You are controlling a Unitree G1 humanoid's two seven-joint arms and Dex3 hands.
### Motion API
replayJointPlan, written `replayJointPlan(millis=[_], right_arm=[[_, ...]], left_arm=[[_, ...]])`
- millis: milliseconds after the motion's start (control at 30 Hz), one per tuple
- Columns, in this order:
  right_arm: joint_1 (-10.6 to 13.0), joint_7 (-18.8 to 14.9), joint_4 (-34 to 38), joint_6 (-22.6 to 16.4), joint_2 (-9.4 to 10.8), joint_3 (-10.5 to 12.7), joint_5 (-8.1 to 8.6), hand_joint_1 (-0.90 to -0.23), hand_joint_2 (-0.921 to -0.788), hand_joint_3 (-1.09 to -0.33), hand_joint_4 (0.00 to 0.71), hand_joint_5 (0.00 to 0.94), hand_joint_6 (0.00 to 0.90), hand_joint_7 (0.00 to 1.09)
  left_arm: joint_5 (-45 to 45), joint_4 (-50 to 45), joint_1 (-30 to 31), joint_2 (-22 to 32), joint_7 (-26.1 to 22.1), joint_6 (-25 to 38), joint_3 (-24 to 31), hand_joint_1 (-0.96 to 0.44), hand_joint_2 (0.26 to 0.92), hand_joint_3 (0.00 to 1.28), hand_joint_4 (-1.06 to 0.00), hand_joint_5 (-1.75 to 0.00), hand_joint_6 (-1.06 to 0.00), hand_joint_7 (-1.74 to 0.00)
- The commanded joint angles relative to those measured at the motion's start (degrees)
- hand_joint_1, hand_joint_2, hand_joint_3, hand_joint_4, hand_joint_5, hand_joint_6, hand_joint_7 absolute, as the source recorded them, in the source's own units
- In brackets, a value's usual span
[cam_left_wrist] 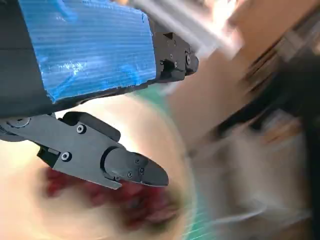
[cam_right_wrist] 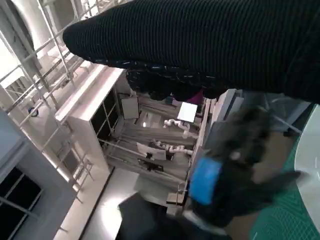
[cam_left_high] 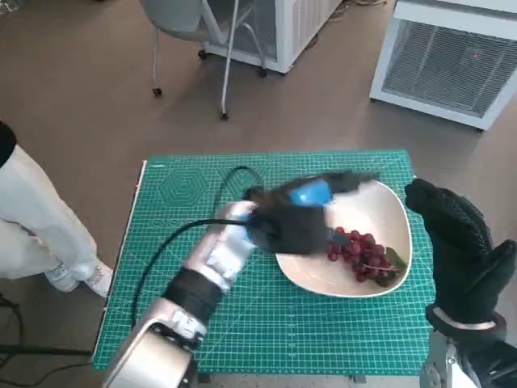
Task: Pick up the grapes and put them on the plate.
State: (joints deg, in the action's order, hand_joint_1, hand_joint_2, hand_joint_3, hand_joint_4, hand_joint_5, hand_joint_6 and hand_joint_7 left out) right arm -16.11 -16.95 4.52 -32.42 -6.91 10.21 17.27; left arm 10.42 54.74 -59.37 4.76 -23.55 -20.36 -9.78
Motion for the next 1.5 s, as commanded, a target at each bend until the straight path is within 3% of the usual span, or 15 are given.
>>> replayJointPlan(millis=[33, 233, 367, 500, 1033, 1500], right_arm=[[1.1, 0.1, 0.5, 0.5, -0.1, 0.0, -0.42, -0.509, -0.921, -0.540, 0.456, 0.001, 0.149, 0.55], [0.7, 0.3, 0.5, 0.6, 0.0, 0.0, -0.45, -0.511, -0.921, -0.540, 0.456, 0.001, 0.148, 0.55], [0.3, 0.6, 0.3, 0.7, 0.2, -0.1, -0.54, -0.511, -0.921, -0.539, 0.457, 0.001, 0.148, 0.55], [-0.1, 0.9, 0.7, 0.5, 0.5, -0.3, -1.01, -0.511, -0.921, -0.537, 0.458, 0.002, 0.149, 0.56], [-0.5, 0.6, 1.4, 0.2, 0.4, -0.7, -1.35, -0.512, -0.921, -0.537, 0.468, 0.006, 0.153, 0.55], [-0.3, 0.1, 1.5, 0.6, -0.2, -0.8, -1.29, -0.512, -0.921, -0.538, 0.468, 0.005, 0.154, 0.55]], left_arm=[[-9.1, 1.4, 4.0, 0.7, -2.7, -4.4, 7.5, -0.43, 0.921, 0.10, -0.03, -0.01, -0.20, -0.05], [-21.3, 2.7, 8.3, -0.4, -8.9, -7.7, 16.8, -0.41, 0.921, 0.16, -0.10, -0.02, -0.24, -0.04], [-28.8, 2.3, 10.6, -0.5, -13.8, -5.3, 22.3, -0.40, 0.921, 0.17, -0.12, -0.02, -0.24, -0.04], [-32.4, -1.0, 13.5, -0.3, -14.7, -4.0, 24.8, -0.39, 0.921, 0.20, -0.11, -0.01, -0.25, -0.03], [-36.6, -23.0, 27.9, -0.2, -13.8, 0.7, 25.4, -0.40, 0.921, 0.25, -0.14, -0.01, -0.25, -0.02], [-37.7, -33.0, 33.9, -0.1, -13.0, 2.8, 24.7, -0.36, 0.921, 0.21, -0.15, -0.01, -0.27, -0.02]])
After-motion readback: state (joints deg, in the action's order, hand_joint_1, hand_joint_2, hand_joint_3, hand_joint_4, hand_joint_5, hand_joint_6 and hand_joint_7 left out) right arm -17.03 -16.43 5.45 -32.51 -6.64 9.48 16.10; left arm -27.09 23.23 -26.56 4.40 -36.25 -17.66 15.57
